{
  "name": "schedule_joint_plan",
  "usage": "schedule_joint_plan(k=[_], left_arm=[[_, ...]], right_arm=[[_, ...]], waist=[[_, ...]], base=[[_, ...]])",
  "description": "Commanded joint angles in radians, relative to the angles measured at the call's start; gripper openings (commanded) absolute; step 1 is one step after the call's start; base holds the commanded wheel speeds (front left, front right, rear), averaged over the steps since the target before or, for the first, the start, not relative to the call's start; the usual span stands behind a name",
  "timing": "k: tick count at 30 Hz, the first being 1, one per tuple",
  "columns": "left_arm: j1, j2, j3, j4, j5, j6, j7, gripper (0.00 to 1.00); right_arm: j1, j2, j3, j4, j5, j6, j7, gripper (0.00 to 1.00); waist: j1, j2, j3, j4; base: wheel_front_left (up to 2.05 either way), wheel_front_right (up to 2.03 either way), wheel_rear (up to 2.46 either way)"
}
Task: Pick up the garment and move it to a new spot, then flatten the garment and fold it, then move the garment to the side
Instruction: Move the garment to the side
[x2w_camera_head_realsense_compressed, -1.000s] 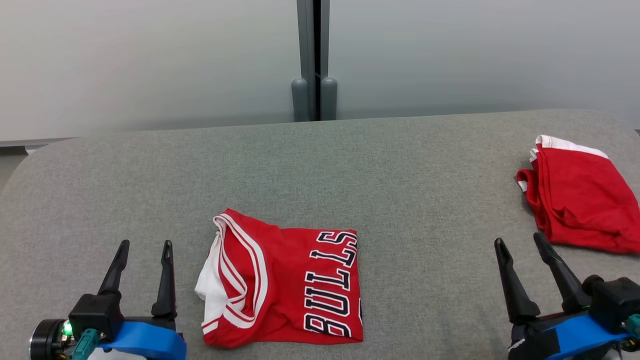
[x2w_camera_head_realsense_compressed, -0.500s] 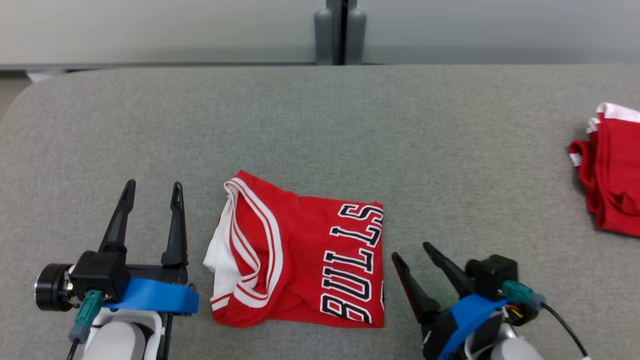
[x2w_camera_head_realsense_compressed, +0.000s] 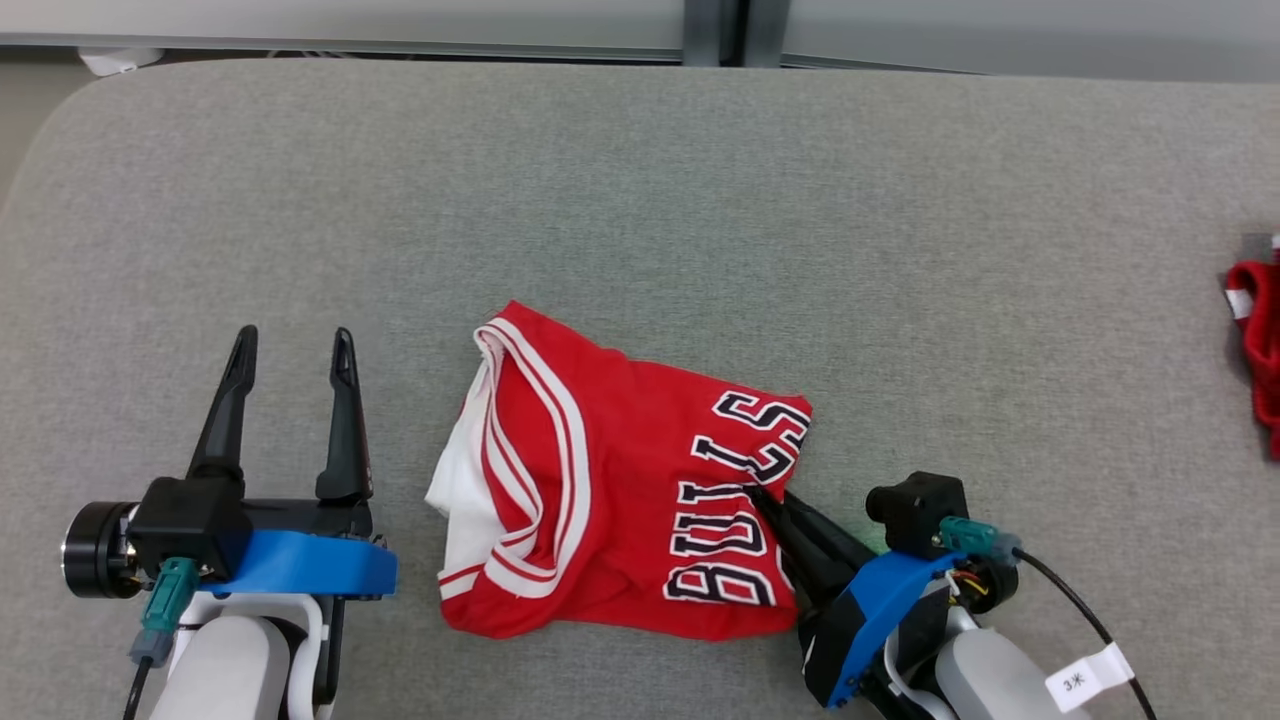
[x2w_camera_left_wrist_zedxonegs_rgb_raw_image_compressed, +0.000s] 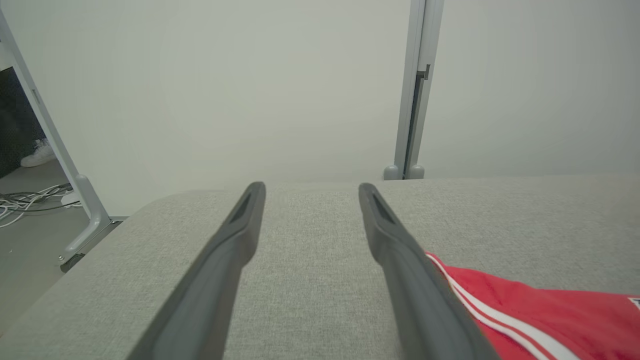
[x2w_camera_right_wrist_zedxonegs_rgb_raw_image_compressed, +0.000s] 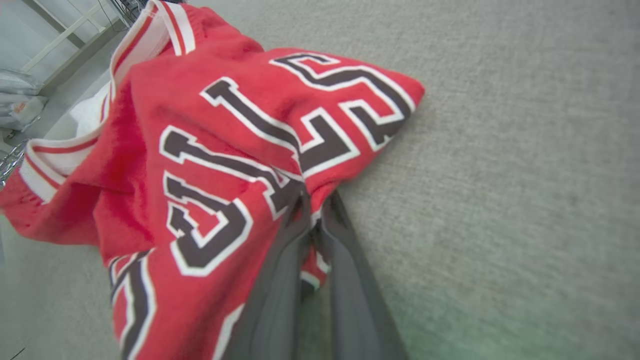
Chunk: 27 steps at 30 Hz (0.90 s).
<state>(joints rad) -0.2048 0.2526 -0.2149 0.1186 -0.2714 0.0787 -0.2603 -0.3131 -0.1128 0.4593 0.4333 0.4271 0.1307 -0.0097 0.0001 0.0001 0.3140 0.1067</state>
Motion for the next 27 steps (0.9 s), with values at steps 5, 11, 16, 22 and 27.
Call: schedule_joint_plan(k=[5, 11, 16, 22, 27], left_arm=[[0.015, 0.009, 0.018, -0.024, 0.021, -0.003, -0.005, 1.00], [0.025, 0.025, 0.014, -0.055, 0.039, -0.012, -0.005, 1.00], [0.022, 0.035, -0.001, -0.078, 0.045, -0.018, 0.001, 1.00], [0.002, 0.037, -0.022, -0.112, 0.055, -0.024, 0.020, 1.00], [-0.037, 0.042, -0.040, -0.132, 0.064, -0.034, 0.034, 1.00]], right_arm=[[0.008, -0.066, 0.032, -0.075, -0.007, 0.000, -0.040, 0.00], [0.022, -0.178, 0.021, -0.170, -0.021, 0.000, -0.044, 0.00], [0.000, -0.260, -0.002, -0.198, -0.011, 0.000, -0.028, 0.00], [-0.068, -0.330, -0.032, -0.191, 0.028, 0.000, -0.028, 0.00], [-0.164, -0.374, -0.061, -0.141, 0.035, 0.000, -0.033, 0.00]], waist=[[-0.0001, -0.0001, -0.014, -0.075], [-0.0001, -0.0001, -0.032, -0.227], [-0.0001, -0.0001, -0.033, -0.332], [-0.0001, -0.0001, -0.004, -0.387], [-0.0001, -0.0001, 0.045, -0.382]], base=[[0.00, 0.00, 0.00], [0.00, 0.00, 0.00], [0.00, 0.00, 0.00], [0.00, 0.00, 0.00], [0.00, 0.00, 0.00]])
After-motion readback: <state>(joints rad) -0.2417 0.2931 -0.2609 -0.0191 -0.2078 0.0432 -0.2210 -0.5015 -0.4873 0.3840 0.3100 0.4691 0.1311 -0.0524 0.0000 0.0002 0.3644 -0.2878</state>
